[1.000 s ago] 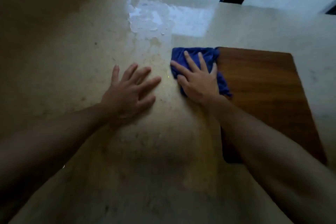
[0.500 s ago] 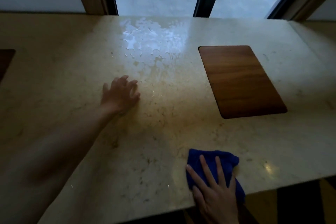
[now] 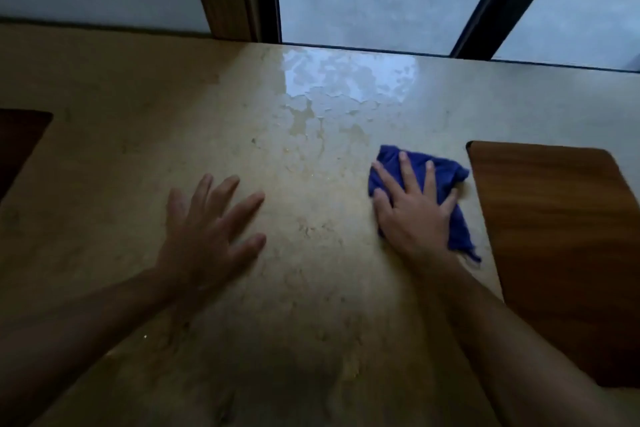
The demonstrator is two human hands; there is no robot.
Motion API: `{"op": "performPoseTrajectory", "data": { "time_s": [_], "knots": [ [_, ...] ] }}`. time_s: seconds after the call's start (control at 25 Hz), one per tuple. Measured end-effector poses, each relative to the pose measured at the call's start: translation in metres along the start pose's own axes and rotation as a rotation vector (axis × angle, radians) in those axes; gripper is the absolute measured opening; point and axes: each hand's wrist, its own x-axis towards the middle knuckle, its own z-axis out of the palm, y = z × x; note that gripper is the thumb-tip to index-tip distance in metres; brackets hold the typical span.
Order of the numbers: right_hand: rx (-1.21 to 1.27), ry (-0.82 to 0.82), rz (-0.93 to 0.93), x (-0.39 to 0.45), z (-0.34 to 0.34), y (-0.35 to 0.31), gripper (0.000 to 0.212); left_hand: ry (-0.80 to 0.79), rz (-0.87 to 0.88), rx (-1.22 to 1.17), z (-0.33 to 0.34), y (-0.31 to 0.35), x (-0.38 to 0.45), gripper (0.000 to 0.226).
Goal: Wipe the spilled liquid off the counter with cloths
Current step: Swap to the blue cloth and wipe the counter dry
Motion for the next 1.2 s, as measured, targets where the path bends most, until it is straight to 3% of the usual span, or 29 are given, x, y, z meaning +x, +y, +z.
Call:
{"op": "performPoseTrajectory", "data": {
  "time_s": [0.16,0.28,0.4,0.52,0.76,0.92,1.08,1.2],
  "knots": [
    [0.001,-0.022,0.056,0.186,-0.017,-0.019,0.053,-0.006,-0.023,0.028,0.010,-0.004,0.003,0.072],
    [0.029,-0.047,0.075,0.272,-0.026,-0.048,0.054,0.005,0.031,0.043,0.012,-0.003,0.001,0.070],
    [0.001,-0.051,-0.023,0.298,-0.025,-0.069,0.054,-0.007,0.029,0.049,0.010,-0.004,0.002,0.071],
    [-0.034,-0.072,-0.147,0.272,-0.023,-0.073,0.053,-0.029,0.009,0.037,0.007,-0.003,0.002,0.069],
    [0.019,-0.075,-0.263,0.077,-0.001,-0.055,0.049,-0.035,-0.009,0.049,0.008,-0.005,0.006,0.073],
    [-0.016,-0.038,-0.168,-0.132,0.021,-0.032,0.051,0.058,-0.001,0.091,0.003,0.003,-0.007,0.068],
    [-0.026,-0.037,-0.079,-0.342,0.044,-0.019,0.052,-0.068,-0.052,0.004,-0.004,0.014,-0.045,0.057],
    [-0.072,-0.075,-0.059,-0.417,0.054,-0.046,0.052,-0.093,0.014,0.003,-0.022,0.004,-0.073,0.050]
  ]
}}
